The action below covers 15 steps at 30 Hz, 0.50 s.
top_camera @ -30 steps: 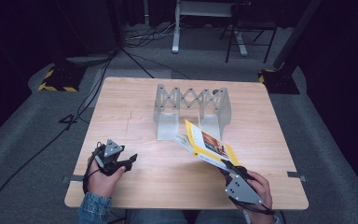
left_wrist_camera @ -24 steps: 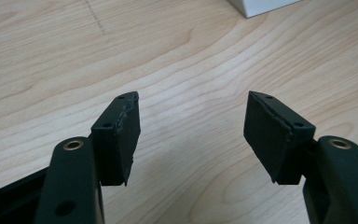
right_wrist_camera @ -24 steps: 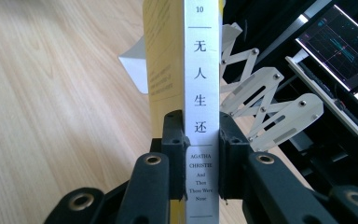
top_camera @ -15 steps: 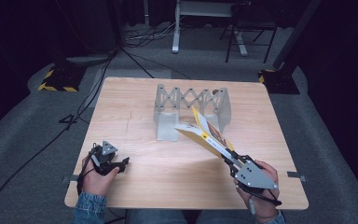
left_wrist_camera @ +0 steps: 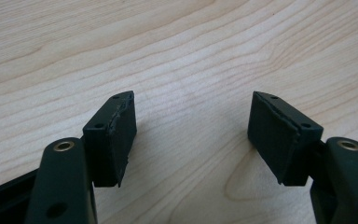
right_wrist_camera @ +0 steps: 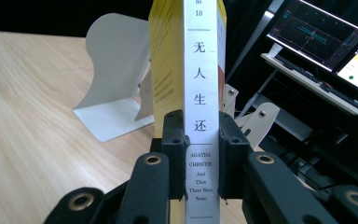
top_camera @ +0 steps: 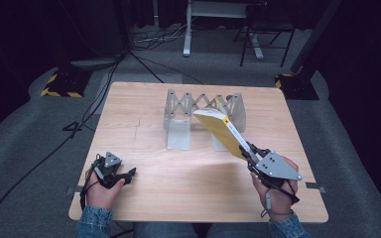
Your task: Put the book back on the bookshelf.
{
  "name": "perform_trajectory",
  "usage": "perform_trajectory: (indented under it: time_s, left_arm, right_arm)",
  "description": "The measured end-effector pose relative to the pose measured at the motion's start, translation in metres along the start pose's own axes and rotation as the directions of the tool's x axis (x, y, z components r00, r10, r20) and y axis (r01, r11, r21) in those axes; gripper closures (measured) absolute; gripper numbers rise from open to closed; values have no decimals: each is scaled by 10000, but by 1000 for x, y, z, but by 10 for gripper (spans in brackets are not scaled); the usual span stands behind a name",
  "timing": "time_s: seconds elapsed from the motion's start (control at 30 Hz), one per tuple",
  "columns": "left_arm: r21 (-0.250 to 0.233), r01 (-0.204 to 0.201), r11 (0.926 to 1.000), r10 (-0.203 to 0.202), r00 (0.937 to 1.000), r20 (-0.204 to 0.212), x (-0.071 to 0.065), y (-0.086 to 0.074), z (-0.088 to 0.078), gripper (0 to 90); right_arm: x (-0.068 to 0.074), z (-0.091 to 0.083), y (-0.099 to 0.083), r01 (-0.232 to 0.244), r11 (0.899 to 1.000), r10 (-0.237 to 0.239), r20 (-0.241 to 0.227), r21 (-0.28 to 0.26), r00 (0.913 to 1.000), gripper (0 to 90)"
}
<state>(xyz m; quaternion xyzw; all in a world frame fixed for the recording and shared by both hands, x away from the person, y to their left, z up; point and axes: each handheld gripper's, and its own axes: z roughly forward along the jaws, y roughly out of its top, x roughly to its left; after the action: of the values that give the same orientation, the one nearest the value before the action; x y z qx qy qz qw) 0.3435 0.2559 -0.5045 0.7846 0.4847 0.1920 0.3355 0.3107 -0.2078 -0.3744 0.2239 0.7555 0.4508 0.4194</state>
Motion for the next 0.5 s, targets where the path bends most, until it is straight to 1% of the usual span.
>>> perform_trajectory:
  time_s: [0.13, 0.2, 0.23, 0.27, 0.3, 0.37, 0.43, 0.47, 0.5]
  left_arm:
    - [-32, 68, 10000, -69, 10000, -50, -1, -2, -1, 326]
    - [-8, 133, 9999, -133, 9999, -77, -2, -2, -2, 325]
    - [-7, 143, 9999, -143, 9999, -77, -2, -2, -1, 321]
    - [-34, 128, 9999, -129, 9999, -53, -2, -2, -1, 319]
    - [-34, 128, 9999, -129, 9999, -53, -2, -2, -1, 318]
    - [-17, 87, 10000, -87, 9999, -58, -1, -1, -1, 315]
    - [-10, 100, 9999, -100, 9999, -75, -1, -1, -1, 314]
    - [-6, 40, 10000, -40, 10000, -82, -1, -1, -1, 314]
    - [3, 75, 10000, -75, 10000, -39, -1, -1, -1, 313]
  right_arm:
    - [-6, 7, 4, -374, 9992, 375, 89, -106, 9993, 765]
    - [-10, 11, 6, -661, 9977, 665, 197, -166, 9976, 765]
    - [-12, 12, 7, -833, 9963, 837, 224, -202, 9962, 765]
    - [-16, 16, 8, -1102, 9935, 1109, 268, -293, 9935, 765]
    - [-16, 16, 8, -1102, 9935, 1109, 268, -293, 9935, 765]
    - [-22, 19, 10, -1291, 9909, 1304, 335, -383, 9909, 765]
    - [-26, 23, 11, -1524, 9874, 1540, 383, -422, 9873, 765]
    - [-29, 25, 12, -1652, 9853, 1672, 457, -447, 9849, 765]
    - [-30, 27, 12, -1759, 9834, 1781, 531, -435, 9826, 765]
